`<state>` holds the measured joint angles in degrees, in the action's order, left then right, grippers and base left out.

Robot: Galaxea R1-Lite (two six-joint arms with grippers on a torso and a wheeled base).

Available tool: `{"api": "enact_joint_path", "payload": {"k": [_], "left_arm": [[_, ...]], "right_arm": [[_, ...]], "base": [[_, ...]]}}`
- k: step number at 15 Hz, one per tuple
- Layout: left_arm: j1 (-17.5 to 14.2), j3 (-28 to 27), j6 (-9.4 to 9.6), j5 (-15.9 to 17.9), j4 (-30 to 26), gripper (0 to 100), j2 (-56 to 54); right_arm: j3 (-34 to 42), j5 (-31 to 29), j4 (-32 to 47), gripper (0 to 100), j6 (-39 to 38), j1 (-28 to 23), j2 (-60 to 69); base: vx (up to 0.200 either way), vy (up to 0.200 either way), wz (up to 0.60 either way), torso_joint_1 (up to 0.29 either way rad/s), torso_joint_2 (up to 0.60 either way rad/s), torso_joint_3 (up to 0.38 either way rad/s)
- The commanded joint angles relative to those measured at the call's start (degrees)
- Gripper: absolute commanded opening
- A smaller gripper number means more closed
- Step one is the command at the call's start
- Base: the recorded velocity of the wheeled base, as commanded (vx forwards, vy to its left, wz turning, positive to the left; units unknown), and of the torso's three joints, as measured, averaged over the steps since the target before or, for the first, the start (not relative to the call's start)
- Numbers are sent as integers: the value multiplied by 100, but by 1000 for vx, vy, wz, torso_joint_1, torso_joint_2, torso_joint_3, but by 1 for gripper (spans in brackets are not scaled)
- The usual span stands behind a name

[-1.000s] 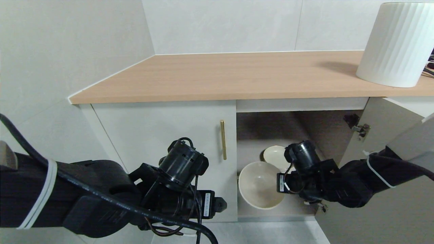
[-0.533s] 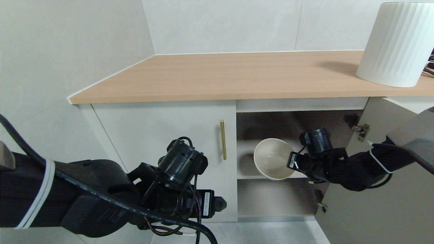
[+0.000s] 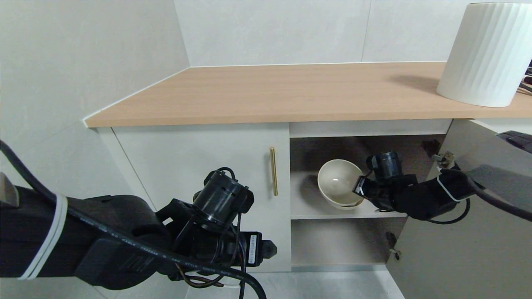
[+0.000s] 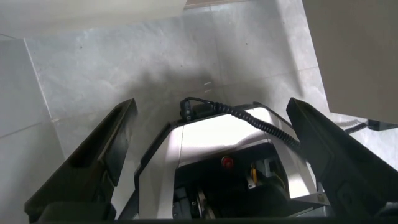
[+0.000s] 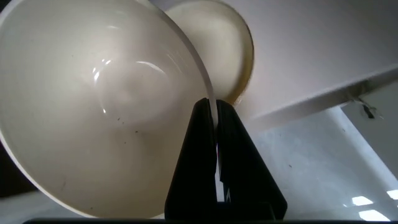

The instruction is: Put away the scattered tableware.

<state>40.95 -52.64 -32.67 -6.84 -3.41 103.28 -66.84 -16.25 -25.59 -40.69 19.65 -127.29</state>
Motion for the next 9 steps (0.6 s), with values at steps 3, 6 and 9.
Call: {"api": "enact_joint_path", "payload": {"k": [3, 6, 9], "left_arm": [[1, -1, -2, -2, -1, 100, 26], [1, -1, -2, 7, -1, 100, 26], [1, -1, -2, -2, -1, 100, 34]], "right_arm": [[-338, -10, 10, 0, -123, -155, -428], [-470, -10, 10, 0, -123, -207, -524], [-567, -36, 10, 0, -123, -242, -630]], "base": [[0, 0, 0, 0, 0, 0], [0, 0, 0, 0, 0, 0], [0, 0, 0, 0, 0, 0]]}}
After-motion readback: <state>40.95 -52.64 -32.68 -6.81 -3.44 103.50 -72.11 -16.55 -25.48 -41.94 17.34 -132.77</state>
